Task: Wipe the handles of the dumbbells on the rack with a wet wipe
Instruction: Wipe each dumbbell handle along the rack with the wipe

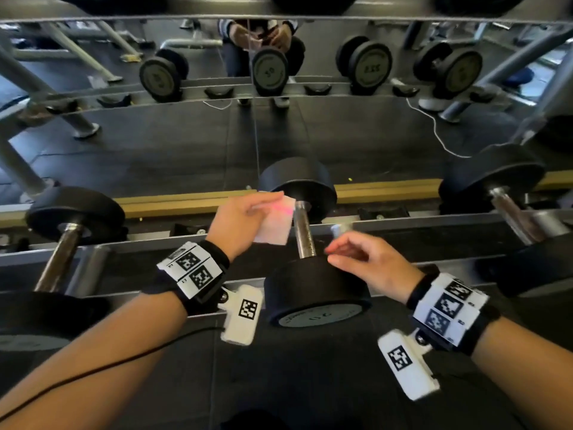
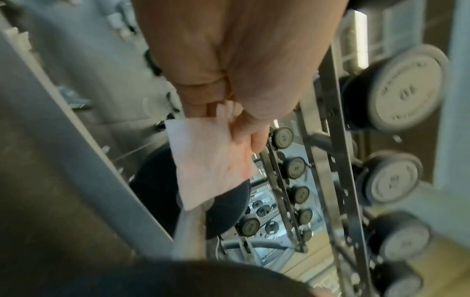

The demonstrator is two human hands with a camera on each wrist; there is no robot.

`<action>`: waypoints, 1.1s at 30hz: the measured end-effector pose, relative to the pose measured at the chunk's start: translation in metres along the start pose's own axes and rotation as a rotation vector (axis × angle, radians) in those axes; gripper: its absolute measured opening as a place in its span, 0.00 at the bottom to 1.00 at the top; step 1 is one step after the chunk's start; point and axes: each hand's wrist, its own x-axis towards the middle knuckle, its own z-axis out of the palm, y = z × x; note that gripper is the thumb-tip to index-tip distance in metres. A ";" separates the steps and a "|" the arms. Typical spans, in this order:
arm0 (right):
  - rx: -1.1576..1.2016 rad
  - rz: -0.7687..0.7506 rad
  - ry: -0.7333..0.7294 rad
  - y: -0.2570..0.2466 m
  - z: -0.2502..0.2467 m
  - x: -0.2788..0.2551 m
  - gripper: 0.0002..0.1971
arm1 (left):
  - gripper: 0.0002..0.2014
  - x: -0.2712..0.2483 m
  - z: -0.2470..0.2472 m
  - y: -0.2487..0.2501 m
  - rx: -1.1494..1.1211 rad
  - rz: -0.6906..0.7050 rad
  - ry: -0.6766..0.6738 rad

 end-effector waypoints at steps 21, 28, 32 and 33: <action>0.624 0.019 0.023 0.029 0.023 -0.018 0.15 | 0.19 0.016 0.033 -0.038 0.457 0.278 -0.395; 0.601 0.026 0.013 0.029 0.023 -0.016 0.15 | 0.14 -0.008 0.021 -0.039 0.002 0.085 -0.454; 0.609 0.042 0.009 0.030 0.022 -0.017 0.16 | 0.13 0.000 0.014 -0.041 -0.264 -0.050 -0.069; 0.609 0.046 0.006 0.029 0.022 -0.017 0.16 | 0.13 0.003 0.017 -0.040 -0.253 -0.052 -0.030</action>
